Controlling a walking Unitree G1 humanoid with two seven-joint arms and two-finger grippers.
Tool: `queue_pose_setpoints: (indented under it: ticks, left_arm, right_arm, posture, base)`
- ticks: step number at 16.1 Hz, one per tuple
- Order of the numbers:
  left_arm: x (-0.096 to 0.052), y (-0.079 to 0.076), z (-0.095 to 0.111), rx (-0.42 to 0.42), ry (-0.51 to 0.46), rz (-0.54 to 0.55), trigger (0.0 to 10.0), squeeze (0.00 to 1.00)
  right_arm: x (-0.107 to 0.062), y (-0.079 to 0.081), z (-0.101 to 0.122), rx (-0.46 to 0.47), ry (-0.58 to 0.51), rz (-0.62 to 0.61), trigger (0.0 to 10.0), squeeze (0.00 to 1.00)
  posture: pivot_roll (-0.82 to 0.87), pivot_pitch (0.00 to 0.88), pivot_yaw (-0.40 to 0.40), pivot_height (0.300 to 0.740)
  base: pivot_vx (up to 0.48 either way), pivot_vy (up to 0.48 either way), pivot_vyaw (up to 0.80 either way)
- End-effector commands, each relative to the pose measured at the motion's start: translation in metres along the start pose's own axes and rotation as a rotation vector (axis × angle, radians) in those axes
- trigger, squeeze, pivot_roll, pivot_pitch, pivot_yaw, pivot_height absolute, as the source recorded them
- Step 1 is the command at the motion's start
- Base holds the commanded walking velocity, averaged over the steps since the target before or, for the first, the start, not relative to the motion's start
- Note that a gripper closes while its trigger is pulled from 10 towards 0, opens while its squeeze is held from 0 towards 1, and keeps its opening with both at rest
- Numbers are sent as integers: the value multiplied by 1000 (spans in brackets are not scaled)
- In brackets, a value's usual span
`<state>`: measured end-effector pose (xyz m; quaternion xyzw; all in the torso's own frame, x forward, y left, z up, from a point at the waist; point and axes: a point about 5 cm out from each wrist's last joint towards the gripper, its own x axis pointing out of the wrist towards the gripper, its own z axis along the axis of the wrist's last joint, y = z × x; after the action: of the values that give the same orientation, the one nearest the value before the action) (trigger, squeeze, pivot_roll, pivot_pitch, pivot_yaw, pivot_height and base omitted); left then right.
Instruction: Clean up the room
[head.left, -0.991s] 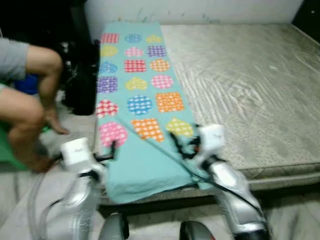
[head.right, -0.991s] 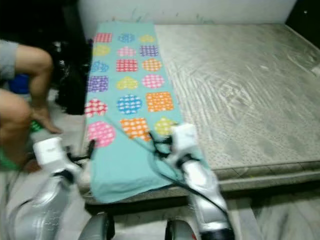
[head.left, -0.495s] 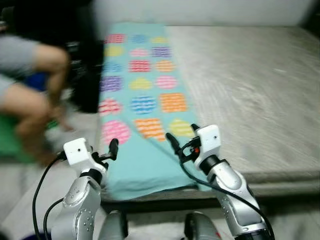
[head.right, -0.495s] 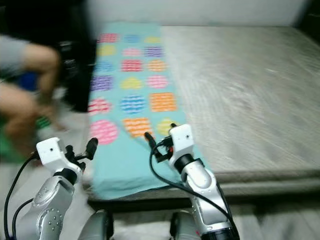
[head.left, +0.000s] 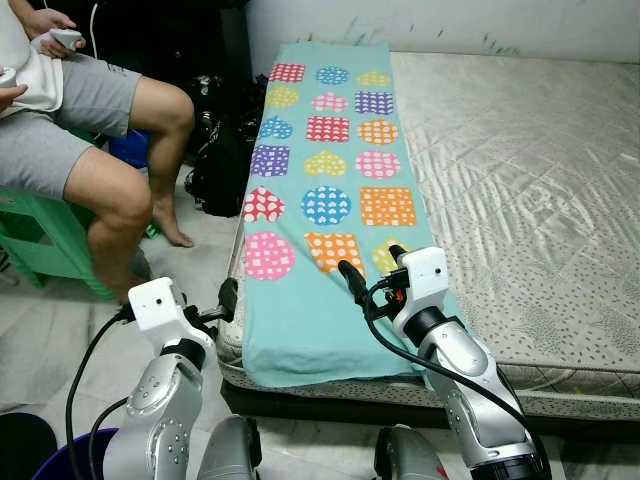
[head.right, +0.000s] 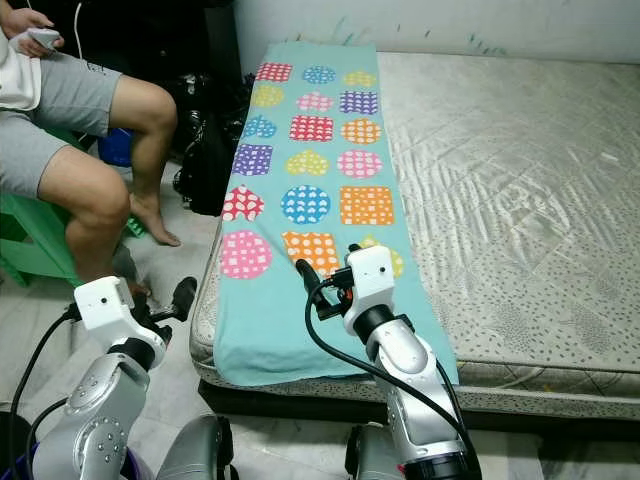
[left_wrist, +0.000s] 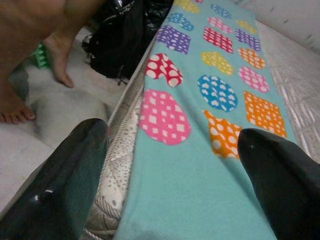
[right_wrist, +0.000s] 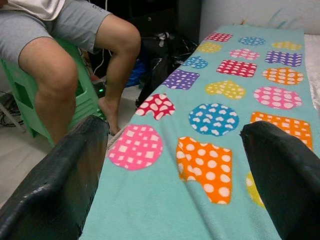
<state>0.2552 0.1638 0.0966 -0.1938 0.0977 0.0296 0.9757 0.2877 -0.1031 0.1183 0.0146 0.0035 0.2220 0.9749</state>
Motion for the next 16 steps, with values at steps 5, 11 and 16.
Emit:
queue_pose_setpoints:
  ticks: [5,11,16]
  left_arm:
    - [-2,3,-2,5,17,13,10000,0]
    - [-2,9,0,24,16,103,10000,0]
    - [-7,35,-1,37,48,285,10000,0]
  right_arm:
    - [-1,4,-3,19,10,12,10000,0]
    - [-2,2,-4,15,16,6,10000,0]
    - [-2,-6,-5,7,22,-19,10000,0]
  posture:
    - [-100,96,-2,585]
    - [-105,104,-6,526]
    - [-102,116,-6,526]
  base:
    - [0,0,0]
    - [0,0,0]
    - [0,0,0]
